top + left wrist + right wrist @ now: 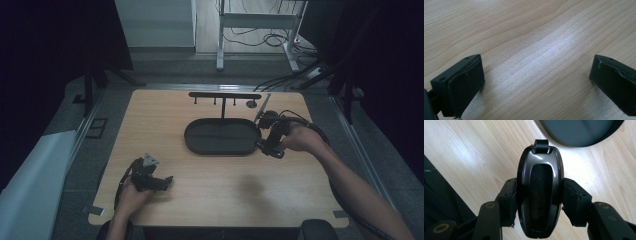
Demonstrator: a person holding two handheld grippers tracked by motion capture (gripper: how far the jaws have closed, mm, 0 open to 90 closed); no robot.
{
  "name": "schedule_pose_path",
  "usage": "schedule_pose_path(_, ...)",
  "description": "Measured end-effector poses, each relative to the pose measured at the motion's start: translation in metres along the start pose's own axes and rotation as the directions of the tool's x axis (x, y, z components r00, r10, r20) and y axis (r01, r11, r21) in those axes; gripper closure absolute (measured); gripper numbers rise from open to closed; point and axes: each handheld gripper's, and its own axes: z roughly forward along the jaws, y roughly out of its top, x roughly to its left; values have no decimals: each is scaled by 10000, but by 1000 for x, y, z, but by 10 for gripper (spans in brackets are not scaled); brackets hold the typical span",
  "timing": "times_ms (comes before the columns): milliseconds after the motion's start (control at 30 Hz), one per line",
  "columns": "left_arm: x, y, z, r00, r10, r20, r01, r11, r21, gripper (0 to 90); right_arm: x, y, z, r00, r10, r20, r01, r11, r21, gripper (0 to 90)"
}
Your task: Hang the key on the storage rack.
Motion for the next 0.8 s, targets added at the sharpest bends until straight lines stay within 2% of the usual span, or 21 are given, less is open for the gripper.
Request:
schedule_pose_path(267, 0, 0, 0, 10000, -1, 5, 1, 10000, 0, 0, -13, 10, -16, 9984, 438, 347, -438, 9990, 4, 486)
schedule_pose_path(567, 0, 0, 0, 10000, 7, 11, -7, 10000, -4, 0, -24, 22, -33, 9961, 793, 380, -784, 9966, -251, 487)
schedule_pose_path(800, 0, 0, 0, 10000, 51, 13, -51, 10000, 28, 0, -38, 35, -43, 9907, 1250, 528, -1231, 9917, -380, 487)
